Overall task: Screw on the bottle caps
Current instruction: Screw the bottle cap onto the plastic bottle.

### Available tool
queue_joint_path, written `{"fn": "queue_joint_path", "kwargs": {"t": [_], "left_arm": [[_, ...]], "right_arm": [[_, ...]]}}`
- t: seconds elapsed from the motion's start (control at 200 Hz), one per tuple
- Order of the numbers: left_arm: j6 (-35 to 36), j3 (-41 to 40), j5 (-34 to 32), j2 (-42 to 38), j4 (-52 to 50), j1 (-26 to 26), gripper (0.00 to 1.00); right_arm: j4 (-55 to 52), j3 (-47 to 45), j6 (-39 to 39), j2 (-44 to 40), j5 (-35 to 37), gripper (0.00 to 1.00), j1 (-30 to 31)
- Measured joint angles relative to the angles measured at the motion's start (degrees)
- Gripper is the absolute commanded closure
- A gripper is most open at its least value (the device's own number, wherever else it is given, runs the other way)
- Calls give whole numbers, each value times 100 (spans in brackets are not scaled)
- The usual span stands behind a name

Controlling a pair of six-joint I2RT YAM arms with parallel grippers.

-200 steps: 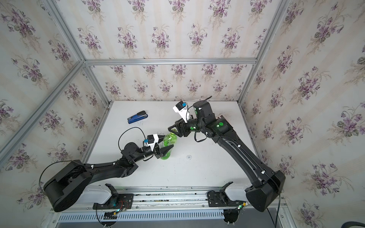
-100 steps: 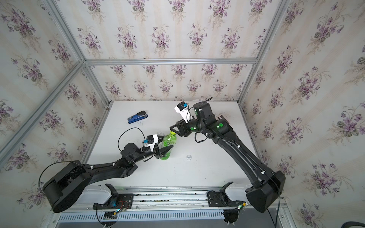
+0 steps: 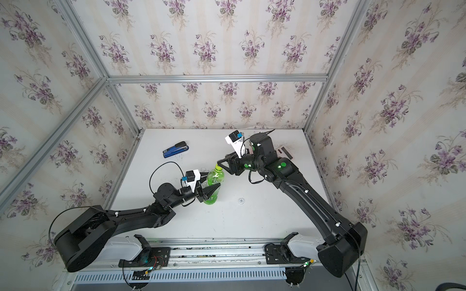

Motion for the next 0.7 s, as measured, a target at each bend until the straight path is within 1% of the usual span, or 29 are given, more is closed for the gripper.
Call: {"fn": "queue_joint_path", "kwargs": {"t": [0.22, 0.4, 0.605, 0.699], "left_arm": [[-101, 0, 15, 46, 201, -17, 39], [-81, 35, 22, 105, 212, -17, 39], [-17, 55, 42, 402, 592, -17, 39], [-15, 61, 68, 533, 619, -17, 39]], "right_arm": [[52, 74, 13, 35, -35, 47, 2], [-144, 240, 11, 118, -33, 46, 0], [-328, 555, 11, -24, 118, 45, 7], [-136, 501, 48, -155, 133, 50, 7]]}}
